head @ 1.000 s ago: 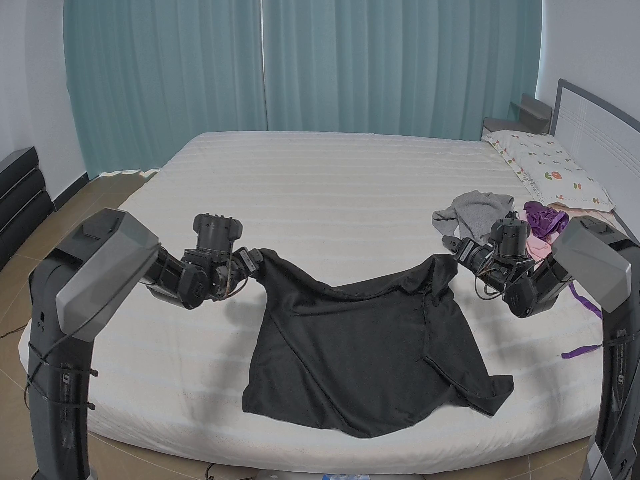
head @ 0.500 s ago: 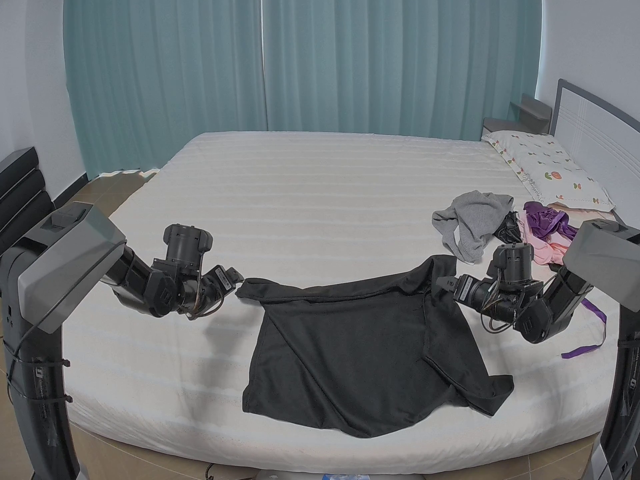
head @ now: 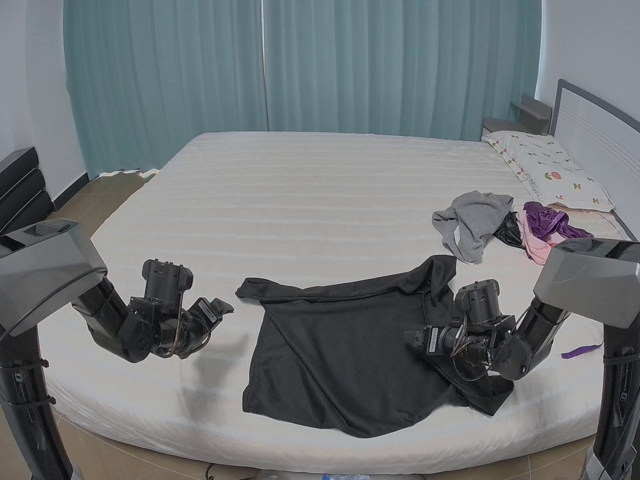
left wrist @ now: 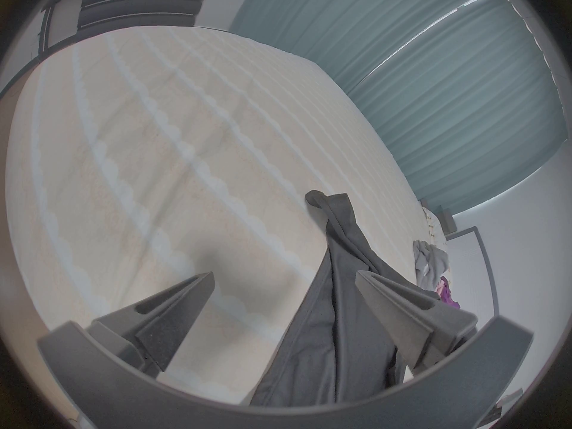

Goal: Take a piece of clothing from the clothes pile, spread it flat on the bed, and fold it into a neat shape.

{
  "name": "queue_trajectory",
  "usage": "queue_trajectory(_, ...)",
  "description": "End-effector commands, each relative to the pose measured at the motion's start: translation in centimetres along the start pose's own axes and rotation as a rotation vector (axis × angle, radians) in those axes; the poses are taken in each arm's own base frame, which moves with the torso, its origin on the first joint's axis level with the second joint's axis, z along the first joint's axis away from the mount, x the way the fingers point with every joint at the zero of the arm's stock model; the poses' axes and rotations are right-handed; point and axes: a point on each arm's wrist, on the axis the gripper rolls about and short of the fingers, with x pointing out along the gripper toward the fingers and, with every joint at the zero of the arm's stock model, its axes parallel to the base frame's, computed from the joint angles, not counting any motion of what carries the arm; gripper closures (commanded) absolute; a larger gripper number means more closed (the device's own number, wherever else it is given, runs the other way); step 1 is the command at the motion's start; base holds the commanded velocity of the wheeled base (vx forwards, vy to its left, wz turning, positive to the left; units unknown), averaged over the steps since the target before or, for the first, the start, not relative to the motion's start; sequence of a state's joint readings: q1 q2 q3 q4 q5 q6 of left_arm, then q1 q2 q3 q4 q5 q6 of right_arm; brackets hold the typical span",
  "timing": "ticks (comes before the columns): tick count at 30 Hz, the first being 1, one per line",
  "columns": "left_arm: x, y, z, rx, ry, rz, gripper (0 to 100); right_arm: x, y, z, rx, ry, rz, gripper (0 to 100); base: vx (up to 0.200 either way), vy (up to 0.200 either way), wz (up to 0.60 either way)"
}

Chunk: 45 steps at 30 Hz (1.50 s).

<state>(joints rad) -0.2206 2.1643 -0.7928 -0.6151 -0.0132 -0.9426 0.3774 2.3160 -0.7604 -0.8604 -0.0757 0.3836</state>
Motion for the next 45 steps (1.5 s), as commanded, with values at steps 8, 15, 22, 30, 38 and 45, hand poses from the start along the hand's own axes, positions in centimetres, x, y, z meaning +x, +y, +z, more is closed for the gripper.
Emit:
queue_trajectory(8, -3.4, 0.3, -3.2, 0.014, -0.005, -0.088, 0, 0.5, 0.0, -1.1, -0.055, 0.107, -0.047, 0, 0.0, 0.0, 0.0)
queue_trajectory(15, -3.3, 0.5, -3.1, 0.011, -0.006, -0.084, 0, 1.4, -0.6, -1.9, -0.126, 0.103, -0.098, 100, 0.0, 0.0, 0.0)
queue_trajectory(22, -3.2, 0.7, -3.0, 0.007, -0.006, -0.076, 0, -0.1, -0.6, -0.3, -0.112, 0.035, -0.101, 100, 0.0, 0.0, 0.0)
queue_trajectory(30, -3.1, 1.0, -3.2, 0.006, -0.001, -0.066, 0, -3.0, -3.1, 2.1, -0.046, -0.029, -0.144, 100, 0.0, 0.0, 0.0)
queue_trajectory(38, -3.2, 1.2, -3.5, 0.011, 0.012, -0.06, 0, -5.4, -8.8, 3.8, 0.082, -0.067, -0.211, 100, 0.0, 0.0, 0.0)
queue_trajectory(45, -3.3, 1.4, -3.6, 0.011, 0.017, -0.056, 0, -5.5, -13.7, 4.0, 0.18, -0.079, -0.237, 100, 0.0, 0.0, 0.0)
